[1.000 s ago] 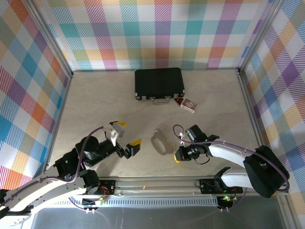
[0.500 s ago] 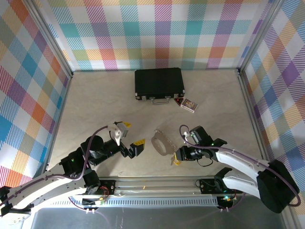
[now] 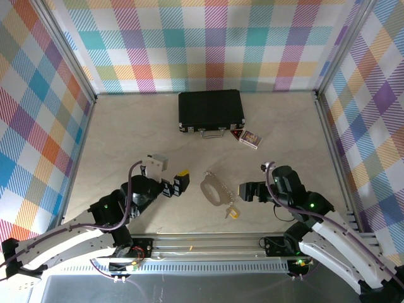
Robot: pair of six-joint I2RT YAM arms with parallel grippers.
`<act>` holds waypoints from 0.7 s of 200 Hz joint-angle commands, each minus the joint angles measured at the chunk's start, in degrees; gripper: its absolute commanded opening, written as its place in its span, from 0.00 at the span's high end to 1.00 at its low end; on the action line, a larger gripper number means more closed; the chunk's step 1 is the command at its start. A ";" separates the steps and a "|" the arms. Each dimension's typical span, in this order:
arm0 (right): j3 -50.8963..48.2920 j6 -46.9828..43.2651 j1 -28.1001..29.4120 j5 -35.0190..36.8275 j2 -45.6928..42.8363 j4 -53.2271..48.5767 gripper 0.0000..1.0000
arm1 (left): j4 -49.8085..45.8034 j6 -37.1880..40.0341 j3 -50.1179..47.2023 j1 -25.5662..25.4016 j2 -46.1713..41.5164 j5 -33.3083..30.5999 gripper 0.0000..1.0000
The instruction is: Put the keys on the keyring
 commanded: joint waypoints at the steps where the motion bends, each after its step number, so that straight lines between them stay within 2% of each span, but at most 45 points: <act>1: 1.56 -2.67 0.18 11.78 -1.60 -1.22 0.01 | 0.23 -2.90 -0.15 0.52 0.31 -11.83 0.00; 22: 1.78 -3.03 -0.57 21.75 -1.85 -0.35 0.01 | 5.27 0.40 -2.79 3.08 1.39 -15.45 0.00; 51: 0.30 -5.26 -2.24 31.20 -2.48 4.79 0.01 | 6.86 1.37 -3.74 14.27 6.01 -13.09 0.00; 82: -5.22 -13.22 -4.23 31.41 -4.14 17.23 0.01 | 13.92 1.39 -6.46 22.64 9.19 -12.57 0.00; 120: -9.17 -13.57 -12.13 31.40 -1.51 25.14 0.01 | 21.21 5.64 -8.73 27.89 12.94 -13.21 0.00; 140: -11.66 -17.24 -15.97 26.09 1.02 31.62 0.01 | 22.41 8.83 -9.03 29.42 16.66 -14.70 0.00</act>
